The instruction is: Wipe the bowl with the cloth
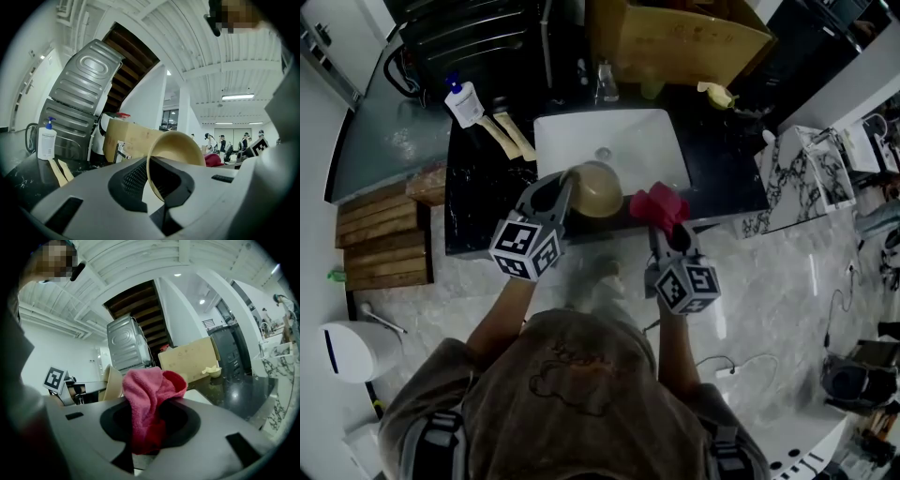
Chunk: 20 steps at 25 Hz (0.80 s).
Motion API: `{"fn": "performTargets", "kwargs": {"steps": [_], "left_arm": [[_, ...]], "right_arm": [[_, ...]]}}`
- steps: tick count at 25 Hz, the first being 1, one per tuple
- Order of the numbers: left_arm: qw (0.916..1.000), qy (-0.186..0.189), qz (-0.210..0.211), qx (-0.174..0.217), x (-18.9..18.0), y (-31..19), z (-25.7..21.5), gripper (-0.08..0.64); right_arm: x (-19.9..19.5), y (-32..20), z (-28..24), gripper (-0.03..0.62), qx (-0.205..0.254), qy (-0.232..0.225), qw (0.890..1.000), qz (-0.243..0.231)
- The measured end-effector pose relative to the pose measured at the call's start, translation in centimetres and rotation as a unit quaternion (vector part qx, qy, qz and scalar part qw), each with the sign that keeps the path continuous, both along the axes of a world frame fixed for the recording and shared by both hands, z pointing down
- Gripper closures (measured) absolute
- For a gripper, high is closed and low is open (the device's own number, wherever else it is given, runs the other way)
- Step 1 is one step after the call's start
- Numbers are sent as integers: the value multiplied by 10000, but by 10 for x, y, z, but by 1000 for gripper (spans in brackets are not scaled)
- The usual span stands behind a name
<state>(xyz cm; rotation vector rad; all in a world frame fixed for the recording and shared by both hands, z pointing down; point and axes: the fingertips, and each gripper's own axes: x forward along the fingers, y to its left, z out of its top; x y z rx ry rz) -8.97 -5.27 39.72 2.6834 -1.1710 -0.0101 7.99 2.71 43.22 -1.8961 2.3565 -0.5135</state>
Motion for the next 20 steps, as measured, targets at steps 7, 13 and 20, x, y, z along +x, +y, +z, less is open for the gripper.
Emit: {"fn": "performTargets", "kwargs": {"steps": [7,13,20], "left_arm": [[9992,-150,-320,-170,34,-60,10,543],[9969,-577,-524,-146,64,-99,19,543],[9933,-972,-594,-198,86,-129,35,543]], "right_arm": [[40,-72,2,482,-37,-138,9992,-371],[68,-122,4,482,-111,-146,9963,-834],[87,-168,4,482,-169,-88,9911,-1318]]}}
